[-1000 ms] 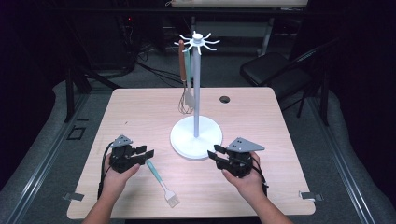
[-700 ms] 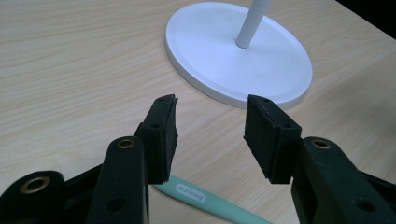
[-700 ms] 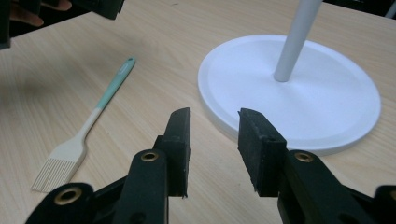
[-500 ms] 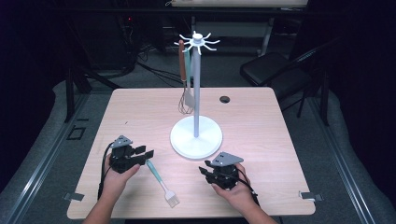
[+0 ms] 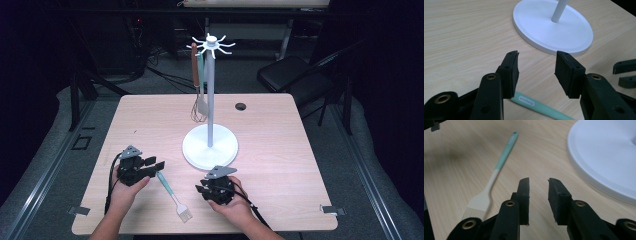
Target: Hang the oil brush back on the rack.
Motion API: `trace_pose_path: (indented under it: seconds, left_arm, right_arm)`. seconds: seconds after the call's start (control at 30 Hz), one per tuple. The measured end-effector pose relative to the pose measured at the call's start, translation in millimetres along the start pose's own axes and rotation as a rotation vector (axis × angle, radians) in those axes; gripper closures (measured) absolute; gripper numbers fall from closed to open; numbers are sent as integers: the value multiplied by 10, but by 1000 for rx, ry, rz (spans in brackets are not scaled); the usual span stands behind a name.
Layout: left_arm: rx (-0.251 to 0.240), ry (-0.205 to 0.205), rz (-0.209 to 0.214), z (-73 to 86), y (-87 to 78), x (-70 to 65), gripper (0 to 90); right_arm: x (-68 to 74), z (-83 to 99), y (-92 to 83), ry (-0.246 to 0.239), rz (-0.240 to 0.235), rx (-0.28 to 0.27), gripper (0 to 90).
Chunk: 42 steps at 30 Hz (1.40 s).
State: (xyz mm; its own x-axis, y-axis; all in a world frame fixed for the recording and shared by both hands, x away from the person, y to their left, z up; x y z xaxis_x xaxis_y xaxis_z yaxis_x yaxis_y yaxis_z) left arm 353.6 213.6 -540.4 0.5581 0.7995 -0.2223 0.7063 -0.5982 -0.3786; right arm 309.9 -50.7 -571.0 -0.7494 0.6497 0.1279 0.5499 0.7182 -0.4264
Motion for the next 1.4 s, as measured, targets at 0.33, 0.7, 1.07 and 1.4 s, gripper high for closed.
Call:
trace_pose_path:
  seconds: [0.33, 0.7, 1.07, 1.4]
  left_arm:
    - [-1, 0, -1, -2, -9, 6, 534]
    - [-13, 2, -5, -15, -33, 22, 535]
    - [-16, 1, -8, -13, -36, 17, 535]
    - [-7, 9, -3, -3, -23, 5, 535]
  right_arm:
    - [316, -3, 388, -28, -69, 58, 730]
    - [532, 62, 576, -77, -95, 122, 782]
    - [355, 89, 425, -40, -54, 133, 830]
    - [25, 184, 50, -65, -46, 163, 831]
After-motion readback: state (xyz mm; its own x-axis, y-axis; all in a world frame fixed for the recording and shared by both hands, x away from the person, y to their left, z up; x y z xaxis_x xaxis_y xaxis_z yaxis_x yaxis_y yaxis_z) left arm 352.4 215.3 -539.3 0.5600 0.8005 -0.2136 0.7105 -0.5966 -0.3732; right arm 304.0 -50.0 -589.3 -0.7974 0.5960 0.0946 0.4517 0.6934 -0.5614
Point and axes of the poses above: each handheld gripper's, and its own axes: y roughly forward along the jaws, z roughly out of its underside, x roughly to its left, the point moved 2 cm from there along y, roughly forward along the jaws, and after that the axes turned 14 degrees about -x, right-handed, at the moved point
